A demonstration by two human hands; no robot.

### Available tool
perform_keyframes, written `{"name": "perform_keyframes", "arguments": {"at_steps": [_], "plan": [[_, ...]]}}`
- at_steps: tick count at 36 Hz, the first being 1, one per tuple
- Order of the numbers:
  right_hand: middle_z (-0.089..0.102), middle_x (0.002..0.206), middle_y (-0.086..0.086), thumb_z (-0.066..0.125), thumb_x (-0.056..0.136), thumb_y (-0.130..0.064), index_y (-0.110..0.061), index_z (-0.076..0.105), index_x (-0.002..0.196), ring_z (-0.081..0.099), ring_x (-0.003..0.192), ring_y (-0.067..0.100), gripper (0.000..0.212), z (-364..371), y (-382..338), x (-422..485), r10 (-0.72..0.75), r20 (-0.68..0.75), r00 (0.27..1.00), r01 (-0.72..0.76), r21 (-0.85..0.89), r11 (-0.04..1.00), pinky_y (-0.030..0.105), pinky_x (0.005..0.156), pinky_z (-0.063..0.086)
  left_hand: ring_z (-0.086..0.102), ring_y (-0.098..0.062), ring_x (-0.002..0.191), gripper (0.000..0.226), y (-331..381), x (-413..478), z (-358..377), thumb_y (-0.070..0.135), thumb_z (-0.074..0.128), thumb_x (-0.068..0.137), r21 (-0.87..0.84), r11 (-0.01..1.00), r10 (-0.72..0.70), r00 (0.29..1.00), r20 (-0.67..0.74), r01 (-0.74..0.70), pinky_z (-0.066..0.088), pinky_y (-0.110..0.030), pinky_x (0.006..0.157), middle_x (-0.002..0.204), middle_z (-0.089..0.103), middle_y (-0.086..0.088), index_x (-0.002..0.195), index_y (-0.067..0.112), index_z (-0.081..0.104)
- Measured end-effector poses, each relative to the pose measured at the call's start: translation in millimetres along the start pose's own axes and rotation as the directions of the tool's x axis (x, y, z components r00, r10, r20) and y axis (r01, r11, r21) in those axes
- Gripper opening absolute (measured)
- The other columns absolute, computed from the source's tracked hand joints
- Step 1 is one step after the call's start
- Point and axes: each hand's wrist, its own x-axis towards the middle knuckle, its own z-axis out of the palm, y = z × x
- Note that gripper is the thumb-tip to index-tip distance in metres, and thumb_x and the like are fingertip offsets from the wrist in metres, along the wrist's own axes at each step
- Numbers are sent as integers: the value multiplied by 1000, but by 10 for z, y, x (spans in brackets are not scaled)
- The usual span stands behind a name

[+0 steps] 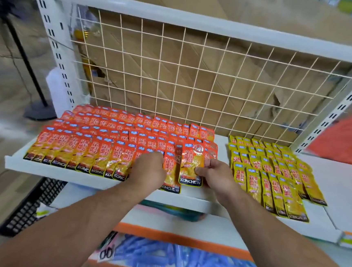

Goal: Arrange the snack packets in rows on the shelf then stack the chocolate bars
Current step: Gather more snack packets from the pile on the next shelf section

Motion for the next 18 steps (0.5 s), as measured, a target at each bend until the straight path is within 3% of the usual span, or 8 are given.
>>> {"name": "perform_keyframes", "arguments": {"at_steps": [2,5,9,11,15,18], "plan": [[65,78,15,67,85,8,-12,52,75,62,62,22,27,17,24,-41,25,-3,1000,-25,23,999,24,55,51,63,-23,77,23,-28,-18,-18,11,60,90,-17,1000,14,1000,-14,-14,53,-34,65,95,69,-7,111,11,66],[65,79,13,65,87,9,-11,52,81,63,61,20,24,27,52,-74,51,-3,999,-51,32,998,21,45,48,59,-19,76,24,-51,-25,-76,22,60,93,-9,999,35,995,-96,-36,43,-29,58,97,68,-1,115,17,65],[59,74,14,67,87,6,-12,49,83,62,50,14,26,45,63,-80,38,7,999,-38,-51,998,21,45,46,55,-22,92,28,-52,-13,-124,25,59,93,-8,992,123,970,-211,-127,46,-32,70,108,63,-3,120,17,65],[56,70,12,67,87,6,-14,47,78,62,53,19,29,70,90,-60,44,18,999,-42,-77,996,20,41,42,55,-25,104,31,-44,-23,-144,25,59,92,4,988,153,957,-245,-157,48,-35,81,114,64,-3,121,17,65],[56,74,13,68,87,3,-15,49,78,62,68,28,28,121,129,-19,40,50,998,-31,-158,987,23,43,42,52,-26,112,33,-5,-95,-180,27,58,92,53,986,166,950,-263,-157,44,-38,92,121,64,-1,123,19,64],[63,76,20,69,84,2,-15,49,74,59,57,26,29,137,128,8,29,49,998,-15,-257,966,28,43,43,53,-25,116,36,15,-169,-202,28,59,92,54,990,141,954,-264,-132,45,-41,98,124,64,-1,126,18,63]]}}
